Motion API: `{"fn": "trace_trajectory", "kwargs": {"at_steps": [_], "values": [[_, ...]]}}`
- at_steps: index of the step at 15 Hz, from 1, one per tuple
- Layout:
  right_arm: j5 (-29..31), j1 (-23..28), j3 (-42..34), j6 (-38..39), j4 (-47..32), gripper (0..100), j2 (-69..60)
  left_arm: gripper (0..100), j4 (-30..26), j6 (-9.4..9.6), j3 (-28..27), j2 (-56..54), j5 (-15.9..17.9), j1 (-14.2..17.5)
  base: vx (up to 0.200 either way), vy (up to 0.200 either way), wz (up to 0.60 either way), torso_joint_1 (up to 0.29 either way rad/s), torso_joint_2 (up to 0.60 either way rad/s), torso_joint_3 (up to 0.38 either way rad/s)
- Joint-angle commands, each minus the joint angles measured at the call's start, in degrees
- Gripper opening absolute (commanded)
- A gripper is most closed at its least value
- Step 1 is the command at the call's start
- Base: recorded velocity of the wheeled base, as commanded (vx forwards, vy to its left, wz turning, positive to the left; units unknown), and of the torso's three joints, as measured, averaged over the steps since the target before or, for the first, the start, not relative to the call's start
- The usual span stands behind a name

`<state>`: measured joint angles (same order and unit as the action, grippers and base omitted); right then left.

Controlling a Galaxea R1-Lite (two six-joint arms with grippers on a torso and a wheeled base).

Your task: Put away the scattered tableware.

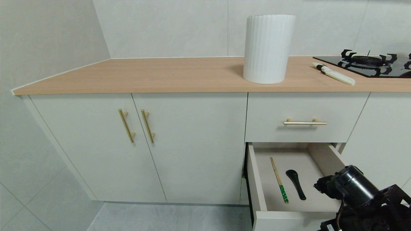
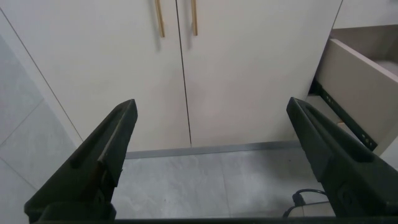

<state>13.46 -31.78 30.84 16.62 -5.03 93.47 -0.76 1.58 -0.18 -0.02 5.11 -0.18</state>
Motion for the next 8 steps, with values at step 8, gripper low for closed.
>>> {"fn": "trace_trajectory", "kwargs": {"at_steps": [8], "values": [[0.16, 2.86, 2.2, 4.3, 4.95, 100, 4.01, 100, -0.04, 0.0, 0.01, 0.02, -0.01, 0.01, 0.0, 0.0, 0.0, 0.0, 0.0, 0.0]]}}
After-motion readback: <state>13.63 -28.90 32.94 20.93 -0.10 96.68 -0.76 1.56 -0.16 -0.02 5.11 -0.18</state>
